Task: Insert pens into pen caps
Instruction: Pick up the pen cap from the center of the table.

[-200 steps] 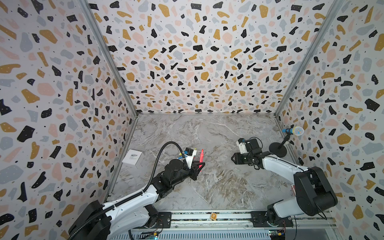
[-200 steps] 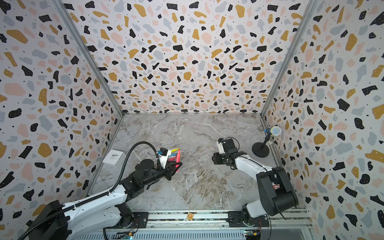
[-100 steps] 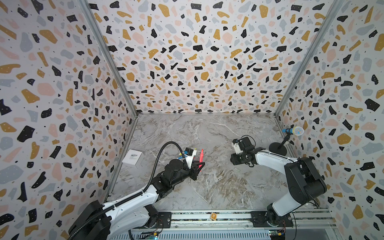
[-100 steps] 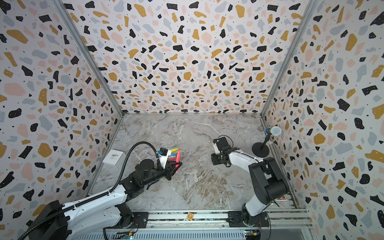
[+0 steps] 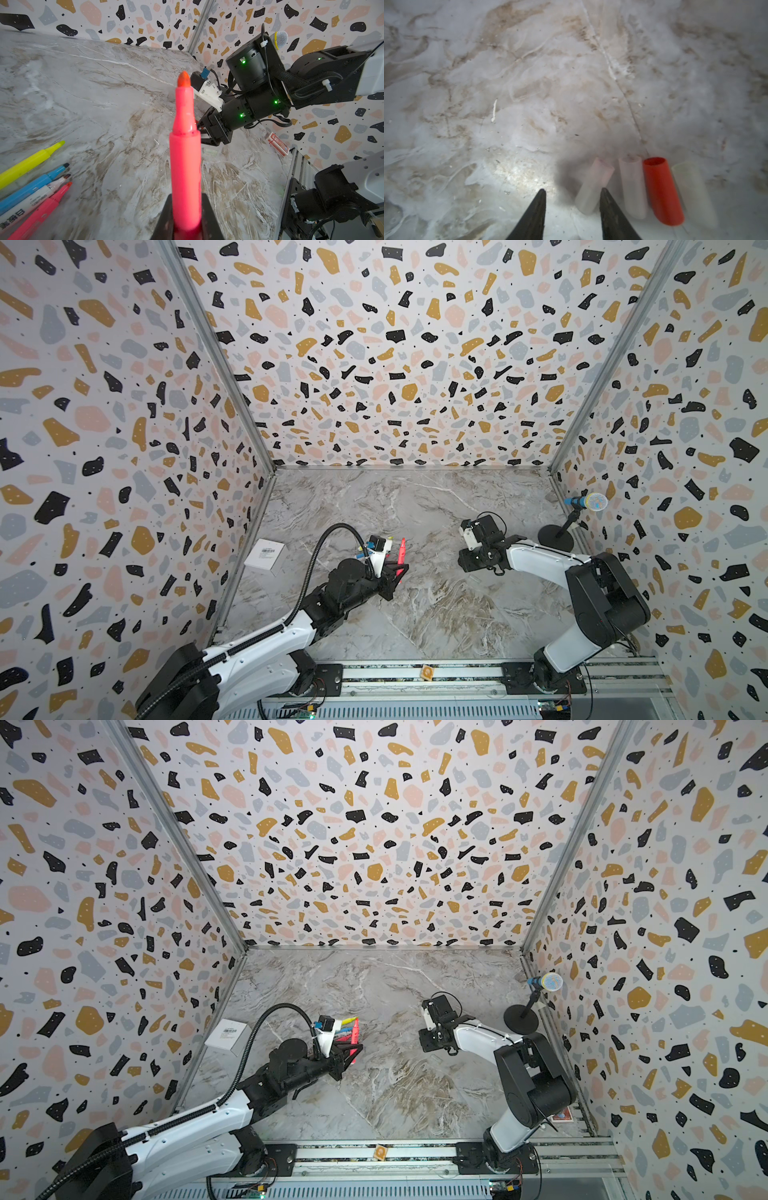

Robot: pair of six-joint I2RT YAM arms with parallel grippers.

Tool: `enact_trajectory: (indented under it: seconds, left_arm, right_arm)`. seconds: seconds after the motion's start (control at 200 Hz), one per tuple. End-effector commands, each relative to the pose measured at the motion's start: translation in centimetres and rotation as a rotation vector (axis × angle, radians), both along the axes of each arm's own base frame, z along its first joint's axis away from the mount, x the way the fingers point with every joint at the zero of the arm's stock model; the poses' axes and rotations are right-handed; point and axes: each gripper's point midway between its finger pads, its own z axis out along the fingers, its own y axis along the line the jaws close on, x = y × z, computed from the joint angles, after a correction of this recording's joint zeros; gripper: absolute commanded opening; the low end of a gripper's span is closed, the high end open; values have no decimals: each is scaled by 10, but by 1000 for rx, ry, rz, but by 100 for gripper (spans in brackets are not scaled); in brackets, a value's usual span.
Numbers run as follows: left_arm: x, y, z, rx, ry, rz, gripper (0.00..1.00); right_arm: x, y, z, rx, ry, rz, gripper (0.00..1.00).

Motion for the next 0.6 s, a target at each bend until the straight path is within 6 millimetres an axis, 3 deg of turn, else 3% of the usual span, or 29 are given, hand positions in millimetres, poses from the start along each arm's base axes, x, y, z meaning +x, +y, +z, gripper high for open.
enact_trajectory:
  seconds: [0.0, 0.2, 0.411, 0.591]
  left_arm:
    - [0, 2, 5, -4, -37, 2, 0]
    - [1, 3, 6, 1, -41, 7, 0]
    - [1, 4, 7, 0, -42, 9, 0]
    - [0, 6, 6, -2, -44, 17, 0]
  right_arm:
    - [-11, 10, 0, 56, 31, 7, 42]
    - [-12, 35, 15, 163, 21, 57, 42]
    - [14, 23, 29, 84, -58, 20, 43]
    - [32, 13, 21, 66, -52, 1, 45]
